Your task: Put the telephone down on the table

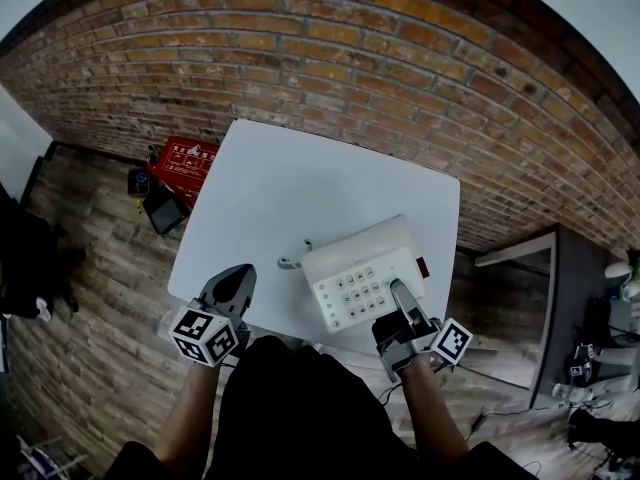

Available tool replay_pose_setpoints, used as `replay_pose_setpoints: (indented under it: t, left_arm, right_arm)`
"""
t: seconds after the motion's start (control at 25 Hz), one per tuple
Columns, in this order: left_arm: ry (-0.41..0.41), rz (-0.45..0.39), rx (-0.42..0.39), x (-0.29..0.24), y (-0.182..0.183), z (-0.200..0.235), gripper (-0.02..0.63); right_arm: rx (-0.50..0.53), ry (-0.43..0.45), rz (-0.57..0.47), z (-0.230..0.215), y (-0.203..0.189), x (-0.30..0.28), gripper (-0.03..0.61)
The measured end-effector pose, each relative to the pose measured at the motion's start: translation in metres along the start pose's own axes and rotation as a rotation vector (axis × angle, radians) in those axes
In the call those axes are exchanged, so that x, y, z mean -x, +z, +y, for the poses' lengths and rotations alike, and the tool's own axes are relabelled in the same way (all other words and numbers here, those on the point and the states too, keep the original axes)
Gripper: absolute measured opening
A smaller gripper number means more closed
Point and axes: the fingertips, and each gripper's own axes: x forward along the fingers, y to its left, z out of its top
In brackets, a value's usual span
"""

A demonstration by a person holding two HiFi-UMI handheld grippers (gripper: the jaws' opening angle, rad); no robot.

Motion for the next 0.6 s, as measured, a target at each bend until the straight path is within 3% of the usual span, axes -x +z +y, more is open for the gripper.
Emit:
replay_pose_setpoints:
  t: [0.28,0.6]
  left_arm:
    - [0.026,0.013,0.013,0.000,0.000,0.012,0.012]
    - [-0.013,0.043,-0.008,-0.011,0.005,0.032,0.012]
  right_arm:
    - [-0.002,-0.007,0.044,-0.005,0.001,-0.024,0.235]
    - [0.005,0.010,0.060,-0.012,-0.009,-0.045,0.235]
